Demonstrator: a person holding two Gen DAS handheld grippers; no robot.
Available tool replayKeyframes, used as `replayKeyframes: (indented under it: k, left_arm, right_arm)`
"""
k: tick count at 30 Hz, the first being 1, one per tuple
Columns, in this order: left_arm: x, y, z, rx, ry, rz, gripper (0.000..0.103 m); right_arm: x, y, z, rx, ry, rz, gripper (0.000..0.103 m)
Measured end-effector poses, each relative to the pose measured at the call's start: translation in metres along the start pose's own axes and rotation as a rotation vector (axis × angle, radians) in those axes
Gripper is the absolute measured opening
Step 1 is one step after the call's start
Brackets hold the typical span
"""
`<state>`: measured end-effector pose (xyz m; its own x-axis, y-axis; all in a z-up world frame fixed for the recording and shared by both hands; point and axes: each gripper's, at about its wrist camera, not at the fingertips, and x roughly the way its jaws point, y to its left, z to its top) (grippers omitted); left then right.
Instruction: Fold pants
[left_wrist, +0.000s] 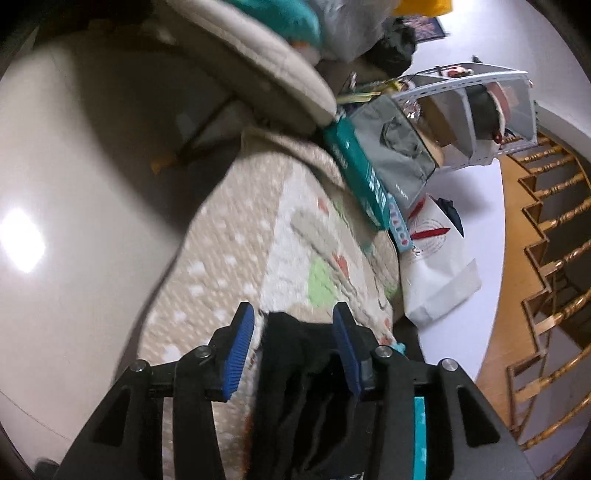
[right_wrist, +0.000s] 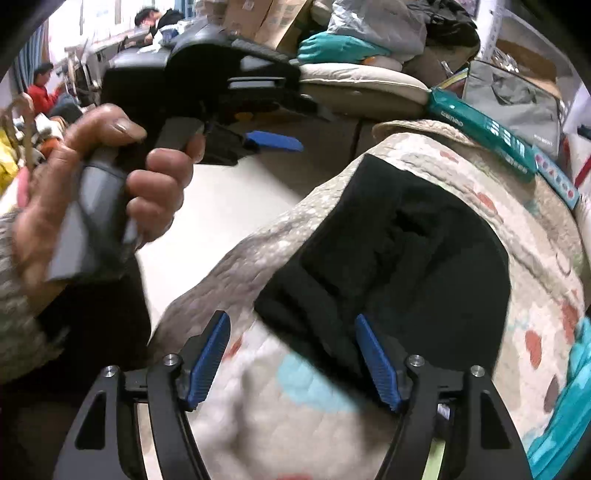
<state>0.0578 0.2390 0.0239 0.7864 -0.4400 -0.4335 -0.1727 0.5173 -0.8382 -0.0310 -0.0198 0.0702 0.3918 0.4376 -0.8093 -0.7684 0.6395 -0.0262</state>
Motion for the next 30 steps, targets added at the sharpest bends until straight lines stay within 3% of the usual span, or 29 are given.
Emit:
replayKeyframes:
  k: [3,8,11,15,19,23,26,30]
  left_arm:
    - [-0.004,-0.019,-0.006,0.069,-0.023,0.029,0.042]
    - [-0.001,-0.078,-0.033,0.300,-0.026,0.095,0.045]
    - [0.012,-0.099,-0.051,0.386,0.018,0.138,0.047]
    - [0.053,-0.078,-0.060,0.389,0.120,0.402,0.047]
    - [0.072,-0.048,-0.062,0.418,0.153,0.597,0.047]
    - [0.072,-0.036,-0.054,0.378,0.161,0.565,0.049]
    - [0.068,-0.031,-0.055,0.381,0.150,0.559,0.055]
    - [0.048,-0.014,-0.042,0.216,0.122,0.439,0.055]
  right_arm:
    - [-0.031,-0.026,-0.006,0.082,-0.040,-0.019,0.075]
    - [-0.044,-0.083,-0.002,0.245,-0.083,-0.145,0.075]
    - [-0.036,-0.105,0.005,0.344,-0.098,-0.118,0.075]
    - [-0.009,-0.119,0.009,0.413,-0.059,-0.071,0.075]
    - [0.017,-0.123,-0.002,0.455,-0.006,-0.035,0.075]
    - [0.024,-0.123,-0.006,0.463,-0.004,-0.028,0.081]
    - [0.025,-0.119,-0.003,0.433,0.003,-0.034,0.086]
    - [0.010,-0.123,-0.003,0.458,-0.029,0.010,0.086]
